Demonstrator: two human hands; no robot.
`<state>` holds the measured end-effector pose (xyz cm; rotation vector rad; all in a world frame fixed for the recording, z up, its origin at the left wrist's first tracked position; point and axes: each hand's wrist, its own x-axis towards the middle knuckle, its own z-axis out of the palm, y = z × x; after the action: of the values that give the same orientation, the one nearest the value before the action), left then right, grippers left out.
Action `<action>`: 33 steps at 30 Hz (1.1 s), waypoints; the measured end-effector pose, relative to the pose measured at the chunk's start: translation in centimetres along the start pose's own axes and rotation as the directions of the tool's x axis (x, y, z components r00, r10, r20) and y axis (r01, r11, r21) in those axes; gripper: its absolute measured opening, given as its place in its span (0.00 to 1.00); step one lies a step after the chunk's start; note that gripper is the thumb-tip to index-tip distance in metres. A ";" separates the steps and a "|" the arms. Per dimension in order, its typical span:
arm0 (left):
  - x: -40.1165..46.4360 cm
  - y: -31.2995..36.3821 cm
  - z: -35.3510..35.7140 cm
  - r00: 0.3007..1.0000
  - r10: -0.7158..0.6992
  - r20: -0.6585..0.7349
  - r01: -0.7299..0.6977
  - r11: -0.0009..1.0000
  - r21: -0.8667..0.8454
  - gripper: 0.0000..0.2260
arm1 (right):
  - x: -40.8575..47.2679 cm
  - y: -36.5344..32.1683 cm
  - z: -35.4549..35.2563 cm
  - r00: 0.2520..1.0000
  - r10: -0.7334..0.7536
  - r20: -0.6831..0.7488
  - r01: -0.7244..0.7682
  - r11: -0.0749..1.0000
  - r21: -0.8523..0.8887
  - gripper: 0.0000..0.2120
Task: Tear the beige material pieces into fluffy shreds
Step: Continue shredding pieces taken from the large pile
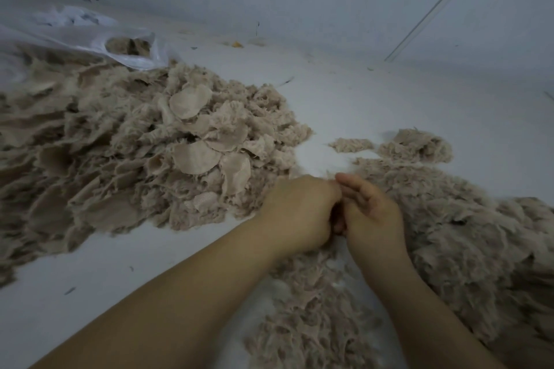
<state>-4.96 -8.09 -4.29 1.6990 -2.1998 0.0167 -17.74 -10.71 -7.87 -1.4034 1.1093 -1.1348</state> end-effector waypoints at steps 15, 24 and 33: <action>-0.2 -2.0 1.3 0.951 -0.198 -0.237 0.154 0.969 -0.193 0.14 | -0.1 -0.3 0.0 0.999 0.035 0.020 -0.029 0.973 -0.231 0.13; 0.0 -1.3 1.7 0.951 -0.301 0.071 0.232 0.540 -0.809 0.15 | -0.6 -1.1 0.1 0.999 -0.014 0.030 0.013 0.999 0.035 0.14; 0.0 -1.4 1.8 0.924 -0.368 0.102 0.232 0.328 -0.916 0.14 | -0.9 -1.1 0.4 0.996 -0.035 0.084 0.028 0.996 0.088 0.06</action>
<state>-4.09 -8.86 -6.26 1.2745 -1.2284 -1.0013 -17.46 -9.62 -6.91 -1.3934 0.9699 -1.1220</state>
